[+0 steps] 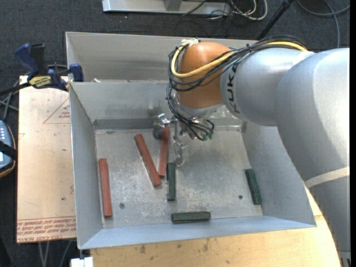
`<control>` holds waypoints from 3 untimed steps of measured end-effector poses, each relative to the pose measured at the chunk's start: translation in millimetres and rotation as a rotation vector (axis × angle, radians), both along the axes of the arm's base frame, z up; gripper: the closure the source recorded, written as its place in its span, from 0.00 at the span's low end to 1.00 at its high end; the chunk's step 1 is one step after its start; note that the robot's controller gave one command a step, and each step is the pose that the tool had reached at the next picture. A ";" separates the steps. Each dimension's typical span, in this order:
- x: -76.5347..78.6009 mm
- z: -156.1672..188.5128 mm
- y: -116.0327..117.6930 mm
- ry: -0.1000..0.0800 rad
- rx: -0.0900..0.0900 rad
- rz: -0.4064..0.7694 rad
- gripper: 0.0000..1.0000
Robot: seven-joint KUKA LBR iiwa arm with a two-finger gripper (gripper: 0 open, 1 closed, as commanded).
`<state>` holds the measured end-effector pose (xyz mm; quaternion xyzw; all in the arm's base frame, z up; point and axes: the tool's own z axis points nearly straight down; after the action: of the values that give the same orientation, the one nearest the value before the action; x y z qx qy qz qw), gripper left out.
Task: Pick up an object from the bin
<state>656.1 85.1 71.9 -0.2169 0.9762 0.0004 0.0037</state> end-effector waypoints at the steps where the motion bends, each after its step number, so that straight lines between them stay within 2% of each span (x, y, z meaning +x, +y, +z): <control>1: -11.7 0.7 21.6 0.004 0.002 0.087 0.00; 2: -18.0 0.2 31.2 0.004 -0.003 0.340 0.00; 3: -3.8 -0.9 61.5 0.003 -0.003 0.696 0.00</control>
Offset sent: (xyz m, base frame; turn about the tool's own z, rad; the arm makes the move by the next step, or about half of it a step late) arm -0.0280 0.0612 -0.0019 -0.6657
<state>652.3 146.6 71.0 -0.5369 0.8436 0.0002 0.0018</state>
